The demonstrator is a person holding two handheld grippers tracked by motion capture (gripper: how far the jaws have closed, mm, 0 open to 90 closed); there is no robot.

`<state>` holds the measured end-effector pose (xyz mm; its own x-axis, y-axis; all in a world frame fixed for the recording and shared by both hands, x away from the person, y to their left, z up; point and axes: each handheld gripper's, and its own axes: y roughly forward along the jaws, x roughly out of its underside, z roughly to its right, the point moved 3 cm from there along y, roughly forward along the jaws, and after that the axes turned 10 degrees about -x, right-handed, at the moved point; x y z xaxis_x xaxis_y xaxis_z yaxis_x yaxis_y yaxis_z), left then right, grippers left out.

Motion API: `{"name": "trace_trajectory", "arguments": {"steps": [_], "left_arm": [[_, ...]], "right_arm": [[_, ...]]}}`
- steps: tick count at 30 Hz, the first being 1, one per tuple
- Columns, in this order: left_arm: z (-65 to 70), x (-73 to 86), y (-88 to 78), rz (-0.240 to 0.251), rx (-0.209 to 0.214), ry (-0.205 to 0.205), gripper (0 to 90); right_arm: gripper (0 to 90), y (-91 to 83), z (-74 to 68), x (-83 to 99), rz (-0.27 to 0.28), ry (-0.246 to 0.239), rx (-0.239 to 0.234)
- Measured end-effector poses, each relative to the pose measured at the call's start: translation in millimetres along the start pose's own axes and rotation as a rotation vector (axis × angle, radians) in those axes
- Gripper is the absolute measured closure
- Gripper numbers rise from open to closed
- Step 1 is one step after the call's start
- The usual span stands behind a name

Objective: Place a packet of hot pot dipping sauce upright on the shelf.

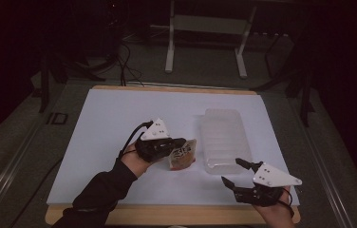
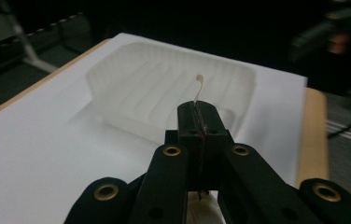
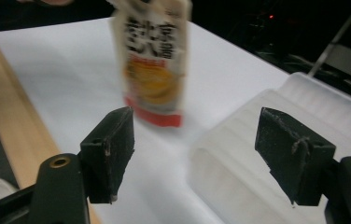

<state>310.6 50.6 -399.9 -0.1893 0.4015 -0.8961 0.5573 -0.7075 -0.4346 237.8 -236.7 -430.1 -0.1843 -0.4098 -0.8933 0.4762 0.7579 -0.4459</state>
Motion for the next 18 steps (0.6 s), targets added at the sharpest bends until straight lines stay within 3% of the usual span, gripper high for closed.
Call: {"name": "trace_trajectory", "arguments": {"steps": [1,2,5,11,18], "left_arm": [[0.4,-1.9,-2.0,0.005,0.024,0.004,90.0],[1.0,-3.7,-4.0,0.010,0.023,0.017,90.0],[1.7,-8.1,-8.7,0.019,0.063,0.040,90.0],[1.6,-11.8,-15.8,0.044,0.115,0.052,90.0],[1.9,-11.9,-19.8,0.045,0.131,0.057,90.0]], "right_arm": [[32.4,-1.6,4.3,-1.4,0.011,0.017,-0.019],[33.5,-3.1,8.9,-2.9,0.023,0.026,-0.022],[38.4,-5.8,20.2,-8.5,0.035,0.027,-0.078],[39.7,-1.4,34.2,-22.3,-0.020,-0.026,-0.172],[41.7,3.5,44.9,-47.9,-0.066,-0.074,-0.264]]}}
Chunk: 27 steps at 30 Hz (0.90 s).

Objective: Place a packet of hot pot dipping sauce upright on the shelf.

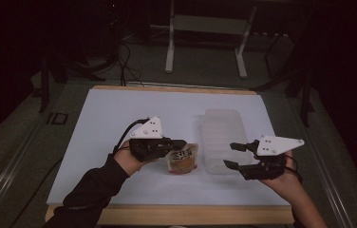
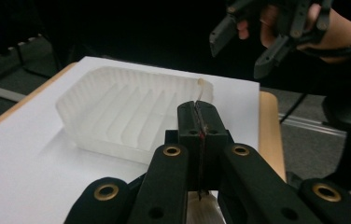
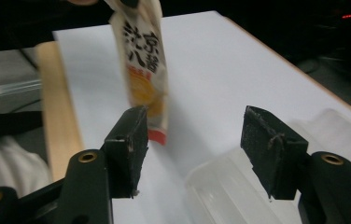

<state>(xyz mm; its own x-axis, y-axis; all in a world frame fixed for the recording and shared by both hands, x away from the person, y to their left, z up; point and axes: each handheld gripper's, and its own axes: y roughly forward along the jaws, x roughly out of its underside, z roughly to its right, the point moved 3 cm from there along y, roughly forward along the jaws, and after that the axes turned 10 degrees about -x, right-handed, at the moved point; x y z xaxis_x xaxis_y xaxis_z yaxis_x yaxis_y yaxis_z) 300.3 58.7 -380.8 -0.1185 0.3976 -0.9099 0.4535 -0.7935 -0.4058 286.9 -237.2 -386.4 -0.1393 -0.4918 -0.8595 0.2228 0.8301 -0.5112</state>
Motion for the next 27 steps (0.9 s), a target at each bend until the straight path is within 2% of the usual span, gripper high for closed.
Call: {"name": "trace_trajectory", "arguments": {"steps": [2,5,6,13,15,16,19,22,24,27], "left_arm": [[0.6,0.3,-0.2,-0.008,0.000,0.007,90.0],[2.2,0.2,-0.1,-0.015,0.004,0.014,90.0],[2.7,0.1,-0.1,-0.016,0.007,0.018,90.0],[4.3,-1.4,0.7,-0.013,0.019,0.017,90.0],[5.1,-2.2,1.3,-0.017,0.023,0.028,90.0],[5.6,-2.7,1.6,-0.019,0.027,0.026,90.0],[6.8,-3.4,3.2,-0.024,0.027,0.029,90.0],[7.2,-3.5,4.8,-0.027,0.037,0.030,90.0],[7.1,-3.8,5.5,-0.027,0.036,0.030,90.0],[7.1,-4.9,6.6,-0.025,0.042,0.030,90.0]], "right_arm": [[41.5,0.2,4.0,-7.7,-0.048,0.002,-0.027],[41.5,0.8,5.5,-11.6,-0.077,0.003,-0.036],[44.8,2.2,8.5,-22.4,-0.152,-0.018,-0.058],[48.8,10.8,13.9,-43.3,-0.246,-0.040,-0.125],[49.1,16.2,14.1,-47.8,-0.275,-0.051,-0.144],[49.5,18.8,14.4,-49.5,-0.289,-0.057,-0.156],[50.8,26.2,14.0,-52.1,-0.346,-0.115,-0.180],[52.4,35.2,15.2,-54.5,-0.377,-0.120,-0.208],[52.3,41.5,16.0,-57.4,-0.382,-0.101,-0.230],[51.4,49.0,15.2,-61.4,-0.397,-0.095,-0.240]]}}
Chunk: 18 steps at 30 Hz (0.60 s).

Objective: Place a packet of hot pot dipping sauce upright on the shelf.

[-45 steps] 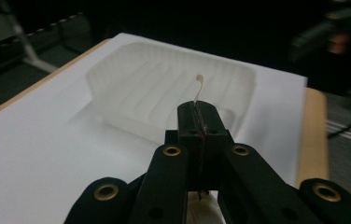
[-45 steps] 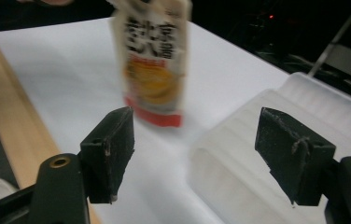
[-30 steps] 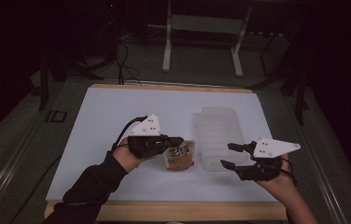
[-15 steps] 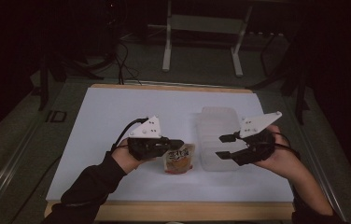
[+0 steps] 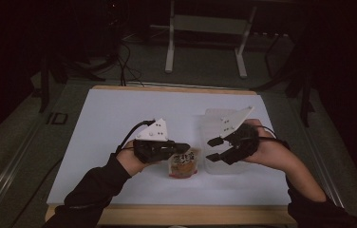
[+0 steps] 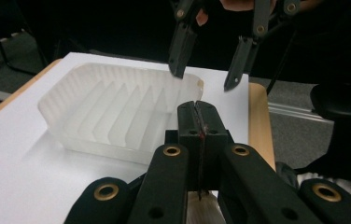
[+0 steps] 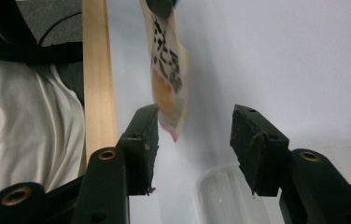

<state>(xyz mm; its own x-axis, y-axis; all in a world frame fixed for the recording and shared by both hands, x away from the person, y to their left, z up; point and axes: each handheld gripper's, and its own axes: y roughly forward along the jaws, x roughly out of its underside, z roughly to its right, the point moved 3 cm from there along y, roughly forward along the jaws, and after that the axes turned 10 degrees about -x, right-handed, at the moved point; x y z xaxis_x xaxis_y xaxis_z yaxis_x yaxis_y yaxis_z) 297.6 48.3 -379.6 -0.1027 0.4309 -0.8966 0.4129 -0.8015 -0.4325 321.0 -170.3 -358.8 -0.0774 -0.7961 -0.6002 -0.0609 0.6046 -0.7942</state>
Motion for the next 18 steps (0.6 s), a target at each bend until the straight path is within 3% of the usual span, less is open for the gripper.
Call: {"name": "trace_trajectory", "arguments": {"steps": [7,18], "left_arm": [[0.9,-1.7,2.8,0.011,-0.005,0.006,90.0],[0.1,-3.1,5.6,0.028,-0.001,-0.005,90.0]], "right_arm": [[56.8,12.3,0.6,-14.0,0.007,-0.016,-0.034],[65.5,26.6,5.3,-19.5,-0.020,-0.038,-0.032]]}}
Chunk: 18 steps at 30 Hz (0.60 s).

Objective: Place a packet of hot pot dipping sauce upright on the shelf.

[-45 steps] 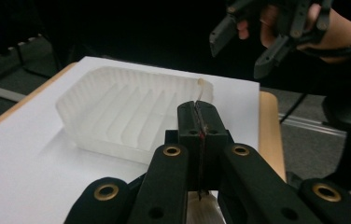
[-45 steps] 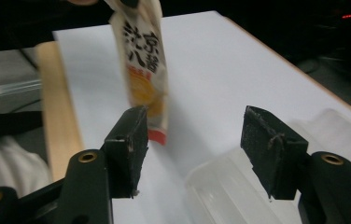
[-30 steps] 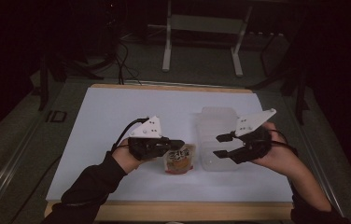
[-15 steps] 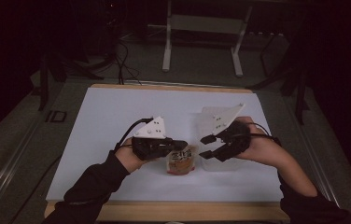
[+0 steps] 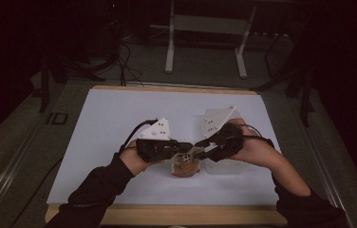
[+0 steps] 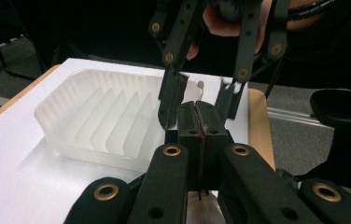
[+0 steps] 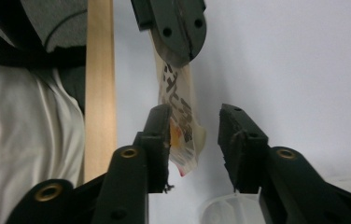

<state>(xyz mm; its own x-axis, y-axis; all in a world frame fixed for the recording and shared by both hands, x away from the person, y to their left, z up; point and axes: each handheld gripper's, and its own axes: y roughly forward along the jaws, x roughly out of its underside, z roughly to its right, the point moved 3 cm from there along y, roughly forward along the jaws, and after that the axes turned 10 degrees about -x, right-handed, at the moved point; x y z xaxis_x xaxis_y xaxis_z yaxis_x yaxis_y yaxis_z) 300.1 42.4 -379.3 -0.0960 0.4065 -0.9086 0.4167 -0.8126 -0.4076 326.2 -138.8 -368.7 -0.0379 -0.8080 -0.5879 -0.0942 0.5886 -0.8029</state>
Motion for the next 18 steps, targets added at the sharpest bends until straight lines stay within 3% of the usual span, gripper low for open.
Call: {"name": "trace_trajectory", "arguments": {"steps": [9,18], "left_arm": [[-0.8,-1.1,1.8,0.000,-0.009,0.003,90.0],[-1.4,-4.3,-3.8,0.039,-0.024,0.001,90.0]], "right_arm": [[89.0,3.4,3.1,-0.9,-0.028,-0.006,0.000],[90.0,-0.5,-1.9,-6.9,-0.033,-0.017,0.029]]}}
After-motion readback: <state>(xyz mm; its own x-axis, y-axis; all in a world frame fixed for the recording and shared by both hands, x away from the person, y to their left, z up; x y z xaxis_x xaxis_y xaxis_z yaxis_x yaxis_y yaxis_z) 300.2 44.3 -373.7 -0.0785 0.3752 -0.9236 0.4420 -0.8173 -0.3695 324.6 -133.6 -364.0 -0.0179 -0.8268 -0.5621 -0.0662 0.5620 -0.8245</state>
